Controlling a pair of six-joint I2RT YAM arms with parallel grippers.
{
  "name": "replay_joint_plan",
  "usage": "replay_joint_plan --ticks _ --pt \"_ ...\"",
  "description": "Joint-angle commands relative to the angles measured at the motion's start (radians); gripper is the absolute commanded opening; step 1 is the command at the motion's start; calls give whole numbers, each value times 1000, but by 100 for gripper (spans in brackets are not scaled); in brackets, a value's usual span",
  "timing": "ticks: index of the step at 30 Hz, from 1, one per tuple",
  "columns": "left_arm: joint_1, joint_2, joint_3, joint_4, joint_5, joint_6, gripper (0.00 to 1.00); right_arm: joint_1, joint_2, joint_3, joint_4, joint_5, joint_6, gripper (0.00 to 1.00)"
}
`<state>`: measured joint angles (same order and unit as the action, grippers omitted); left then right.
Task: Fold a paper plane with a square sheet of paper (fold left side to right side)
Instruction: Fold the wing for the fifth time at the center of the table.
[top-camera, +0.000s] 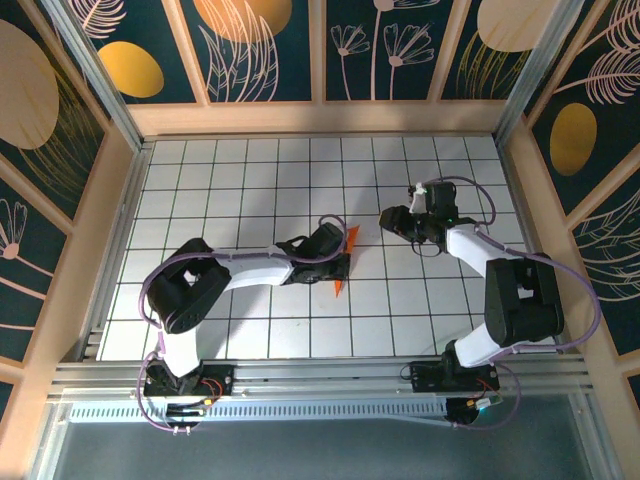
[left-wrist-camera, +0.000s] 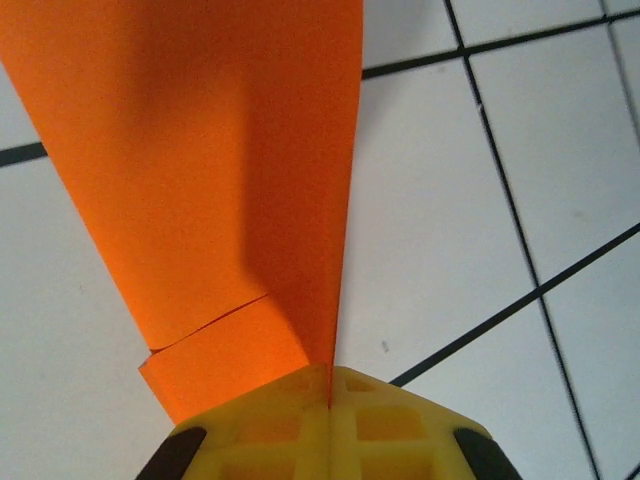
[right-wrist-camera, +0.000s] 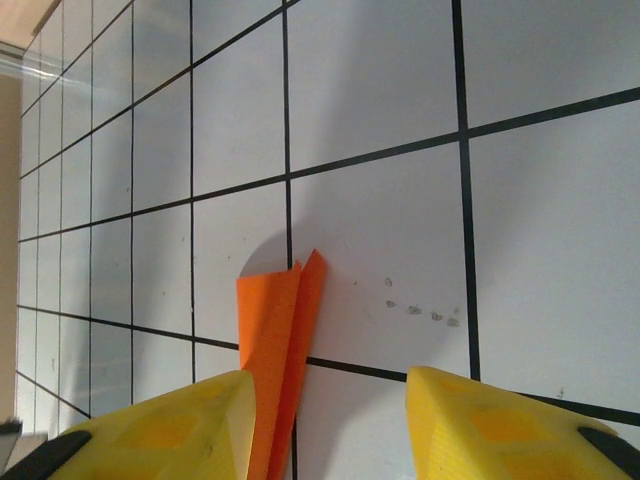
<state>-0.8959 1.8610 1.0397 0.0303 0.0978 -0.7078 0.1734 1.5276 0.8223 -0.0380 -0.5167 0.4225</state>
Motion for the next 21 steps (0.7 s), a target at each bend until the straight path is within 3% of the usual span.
replay_joint_plan --ticks 1,9,21 --pt "28 2 -46 142 138 -95 0 0 -25 -31 54 -42 -25 44" --pt "78 10 -169 426 293 -244 0 26 -10 -91 160 -136 25 45" --pt "99 57 -262 687 376 -383 0 103 55 -108 221 -123 131 45"
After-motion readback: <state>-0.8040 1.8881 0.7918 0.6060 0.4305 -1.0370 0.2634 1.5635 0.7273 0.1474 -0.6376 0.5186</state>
